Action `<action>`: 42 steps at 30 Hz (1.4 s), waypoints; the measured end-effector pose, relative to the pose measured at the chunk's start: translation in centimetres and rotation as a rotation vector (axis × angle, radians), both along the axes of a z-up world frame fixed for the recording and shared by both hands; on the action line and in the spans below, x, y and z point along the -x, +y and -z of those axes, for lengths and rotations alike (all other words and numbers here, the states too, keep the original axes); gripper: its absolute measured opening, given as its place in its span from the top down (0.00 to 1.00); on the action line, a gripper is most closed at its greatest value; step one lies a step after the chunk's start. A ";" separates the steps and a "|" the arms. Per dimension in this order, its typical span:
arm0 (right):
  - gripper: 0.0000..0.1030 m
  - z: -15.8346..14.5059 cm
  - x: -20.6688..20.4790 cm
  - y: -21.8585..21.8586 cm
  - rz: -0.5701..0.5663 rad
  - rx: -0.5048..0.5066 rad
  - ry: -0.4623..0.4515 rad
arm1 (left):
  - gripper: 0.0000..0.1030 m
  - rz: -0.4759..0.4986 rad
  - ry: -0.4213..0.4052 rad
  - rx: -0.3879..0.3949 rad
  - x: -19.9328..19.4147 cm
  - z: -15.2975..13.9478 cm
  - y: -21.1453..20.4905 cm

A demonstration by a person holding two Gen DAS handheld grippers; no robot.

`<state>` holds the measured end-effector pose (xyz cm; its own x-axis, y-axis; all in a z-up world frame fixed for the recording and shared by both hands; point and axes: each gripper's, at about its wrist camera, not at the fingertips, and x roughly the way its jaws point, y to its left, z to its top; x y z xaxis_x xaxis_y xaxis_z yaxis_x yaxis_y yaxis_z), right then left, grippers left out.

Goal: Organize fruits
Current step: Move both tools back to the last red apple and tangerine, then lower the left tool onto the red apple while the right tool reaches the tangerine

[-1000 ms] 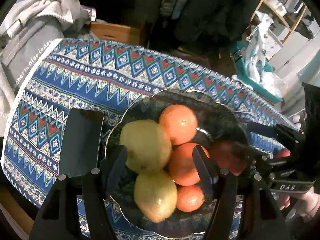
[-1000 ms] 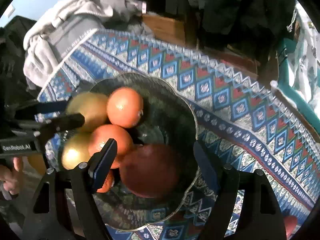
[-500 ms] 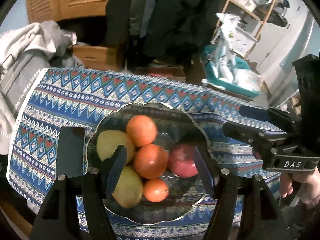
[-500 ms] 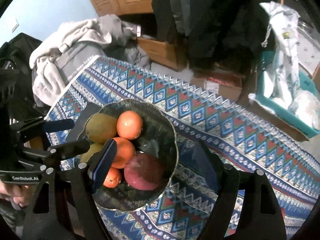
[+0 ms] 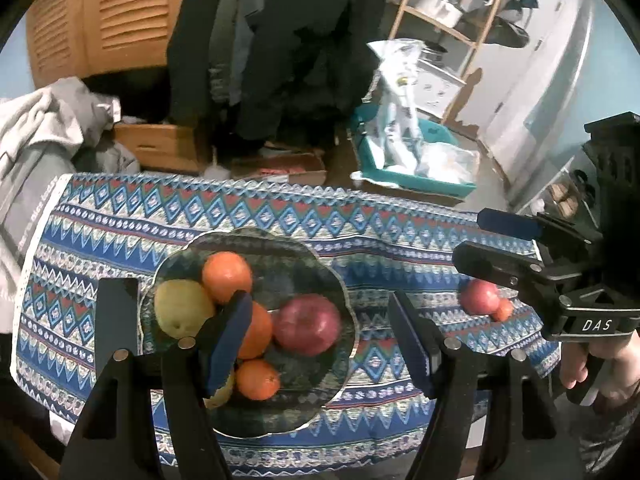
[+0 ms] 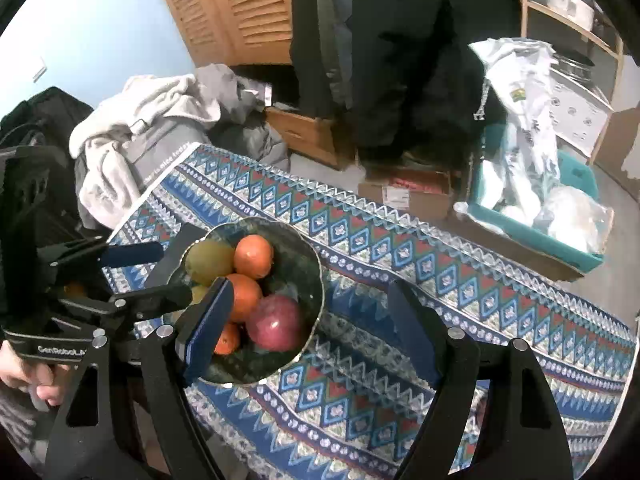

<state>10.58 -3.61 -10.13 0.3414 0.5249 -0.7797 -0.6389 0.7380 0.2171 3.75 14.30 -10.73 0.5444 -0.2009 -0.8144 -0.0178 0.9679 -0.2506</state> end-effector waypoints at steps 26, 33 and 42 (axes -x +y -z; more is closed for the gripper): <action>0.22 -3.3 2.0 -13.5 0.185 -0.059 -0.046 | 0.27 0.174 -0.057 -0.062 0.0 -4.0 -10.5; 0.22 -2.7 1.7 -18.1 0.259 -0.048 -0.048 | 0.26 0.227 -0.047 -0.078 -0.5 -3.8 -13.8; 0.22 -0.1 1.5 -23.3 0.335 -0.029 0.000 | 0.24 0.312 -0.005 -0.112 -1.6 -1.8 -18.5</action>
